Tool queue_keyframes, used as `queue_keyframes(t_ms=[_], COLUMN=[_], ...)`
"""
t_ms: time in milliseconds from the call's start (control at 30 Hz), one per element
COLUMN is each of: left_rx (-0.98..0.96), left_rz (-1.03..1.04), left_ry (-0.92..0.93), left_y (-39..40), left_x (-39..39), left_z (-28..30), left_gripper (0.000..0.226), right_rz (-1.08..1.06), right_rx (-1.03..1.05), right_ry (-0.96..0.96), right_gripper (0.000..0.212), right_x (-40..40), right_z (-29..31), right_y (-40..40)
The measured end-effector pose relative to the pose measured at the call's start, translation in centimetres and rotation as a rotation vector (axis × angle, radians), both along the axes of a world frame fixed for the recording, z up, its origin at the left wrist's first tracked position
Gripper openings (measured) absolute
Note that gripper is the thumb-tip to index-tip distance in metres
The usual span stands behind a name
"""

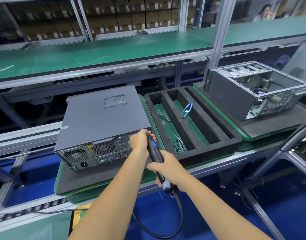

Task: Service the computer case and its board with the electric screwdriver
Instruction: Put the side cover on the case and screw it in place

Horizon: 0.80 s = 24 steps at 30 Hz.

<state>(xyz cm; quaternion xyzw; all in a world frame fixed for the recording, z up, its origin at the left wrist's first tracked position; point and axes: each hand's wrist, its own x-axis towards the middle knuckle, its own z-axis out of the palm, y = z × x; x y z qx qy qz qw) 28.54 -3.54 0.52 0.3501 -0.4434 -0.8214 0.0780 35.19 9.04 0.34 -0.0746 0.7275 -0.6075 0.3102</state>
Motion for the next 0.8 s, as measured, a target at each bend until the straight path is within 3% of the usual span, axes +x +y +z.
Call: queue_keyframes(t_ms=[167, 333, 600, 800], left_rx=[-0.121, -0.173, -0.364, -0.319], left_rz=[-0.033, -0.213, -0.382, -0.343], left_ry=[0.023, 0.071, -0.009, -0.069], left_y=[3.0, 4.8, 5.8, 7.3], left_x=[-1.1, -4.0, -10.0, -15.0], left_z=[0.7, 1.9, 0.0, -2.1], left_gripper=[0.018, 0.022, 0.028, 0.014], right_rz=[-0.032, -0.127, -0.113, -0.072], right_rx=[-0.083, -0.085, 0.042, 0.118], right_ry=[-0.023, -0.025, -0.035, -0.045], right_gripper=[0.036, 0.034, 0.035, 0.037], right_x=[-1.0, -3.9, -9.6, -16.8], right_z=[-0.1, 1.3, 0.2, -2.9], right_y=[2.4, 4.6, 7.0, 8.6])
